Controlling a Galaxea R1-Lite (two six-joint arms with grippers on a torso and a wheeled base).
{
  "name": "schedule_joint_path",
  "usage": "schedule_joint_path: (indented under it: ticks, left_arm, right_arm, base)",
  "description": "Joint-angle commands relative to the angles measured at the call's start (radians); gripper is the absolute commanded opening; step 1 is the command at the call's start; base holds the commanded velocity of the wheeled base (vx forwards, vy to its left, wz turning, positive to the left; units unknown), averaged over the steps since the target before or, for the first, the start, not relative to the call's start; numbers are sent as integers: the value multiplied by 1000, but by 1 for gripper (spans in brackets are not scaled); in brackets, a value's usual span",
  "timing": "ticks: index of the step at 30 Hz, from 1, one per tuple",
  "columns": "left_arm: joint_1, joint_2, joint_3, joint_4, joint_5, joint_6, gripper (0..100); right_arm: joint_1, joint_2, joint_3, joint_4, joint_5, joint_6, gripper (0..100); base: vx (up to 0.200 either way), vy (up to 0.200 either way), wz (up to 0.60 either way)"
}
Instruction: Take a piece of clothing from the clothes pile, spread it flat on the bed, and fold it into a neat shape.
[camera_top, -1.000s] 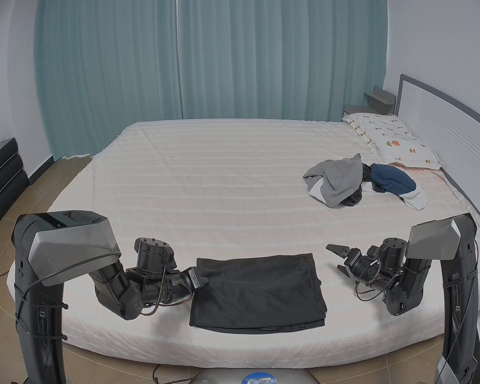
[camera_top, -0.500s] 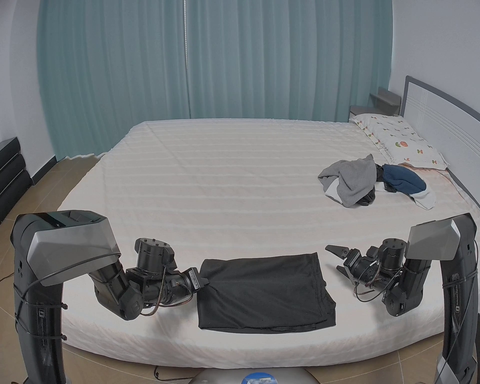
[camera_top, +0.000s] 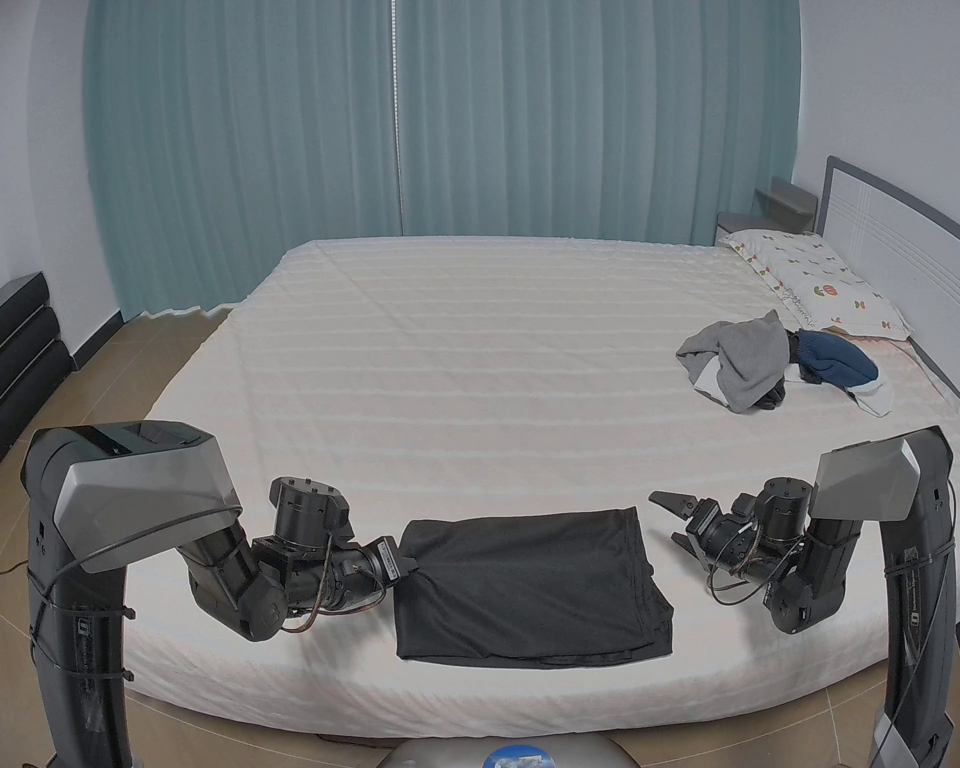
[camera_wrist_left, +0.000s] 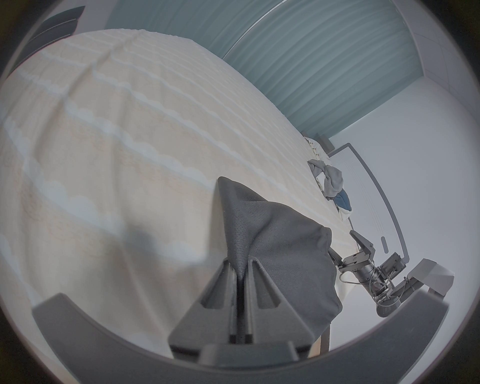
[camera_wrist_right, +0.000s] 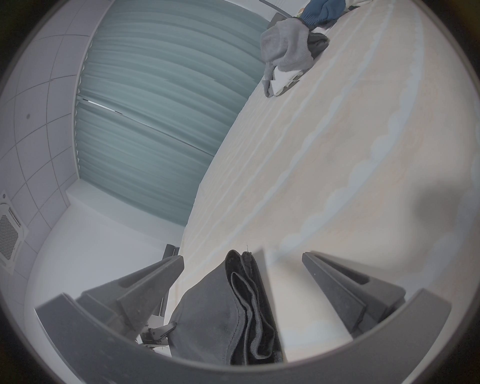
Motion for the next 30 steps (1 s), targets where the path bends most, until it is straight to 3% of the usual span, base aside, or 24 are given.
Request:
schedule_joint_path:
  ticks: [1,13,30]
  left_arm:
    - [0,2,1,0,1,0,0]
    - [-11,2,2,2,38,0,0]
    - [-29,-3,13,2,56,-37,0]
  right_arm:
    - [1,-1,0,0,0,0,100]
    - [2,-1,1,0,-1,0,100]
    - [2,-1,1,0,-1,0,100]
  base:
    - [0,200,0]
    - [0,200,0]
    - [0,0,0]
